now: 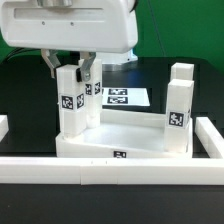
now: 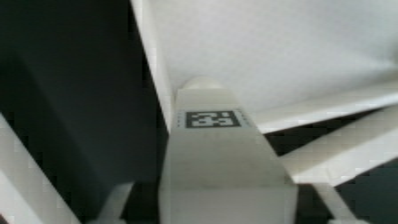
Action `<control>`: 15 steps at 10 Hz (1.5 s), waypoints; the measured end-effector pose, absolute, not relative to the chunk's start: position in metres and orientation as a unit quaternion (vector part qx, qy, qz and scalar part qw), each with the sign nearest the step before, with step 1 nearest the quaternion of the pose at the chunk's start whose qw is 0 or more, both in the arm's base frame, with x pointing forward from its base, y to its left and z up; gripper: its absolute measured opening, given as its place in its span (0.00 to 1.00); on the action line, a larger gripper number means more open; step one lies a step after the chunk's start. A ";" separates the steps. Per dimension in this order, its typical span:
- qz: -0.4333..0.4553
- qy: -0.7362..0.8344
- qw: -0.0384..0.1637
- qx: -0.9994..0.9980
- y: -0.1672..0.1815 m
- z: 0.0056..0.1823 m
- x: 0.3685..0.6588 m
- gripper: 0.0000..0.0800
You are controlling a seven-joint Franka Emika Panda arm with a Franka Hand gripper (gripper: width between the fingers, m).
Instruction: Assemble desk
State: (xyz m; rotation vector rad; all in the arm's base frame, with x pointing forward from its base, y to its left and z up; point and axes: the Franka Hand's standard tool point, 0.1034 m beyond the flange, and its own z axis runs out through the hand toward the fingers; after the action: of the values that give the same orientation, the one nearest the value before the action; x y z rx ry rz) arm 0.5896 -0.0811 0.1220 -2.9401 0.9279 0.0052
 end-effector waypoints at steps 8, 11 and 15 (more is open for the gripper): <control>0.012 0.677 0.054 -0.734 -0.079 0.121 0.595 0.36; 0.014 0.662 0.051 -0.747 -0.078 0.121 0.595 0.56; 0.016 0.565 0.047 -0.824 -0.077 0.118 0.596 0.81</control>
Offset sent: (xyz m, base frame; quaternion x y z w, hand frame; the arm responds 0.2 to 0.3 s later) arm -0.0115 0.0026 -0.0107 0.0291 -0.0401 0.2638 0.9633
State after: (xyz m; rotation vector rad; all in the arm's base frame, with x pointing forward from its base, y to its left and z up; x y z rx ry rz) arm 0.5962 -0.0771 0.1185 -2.5129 1.7225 0.0494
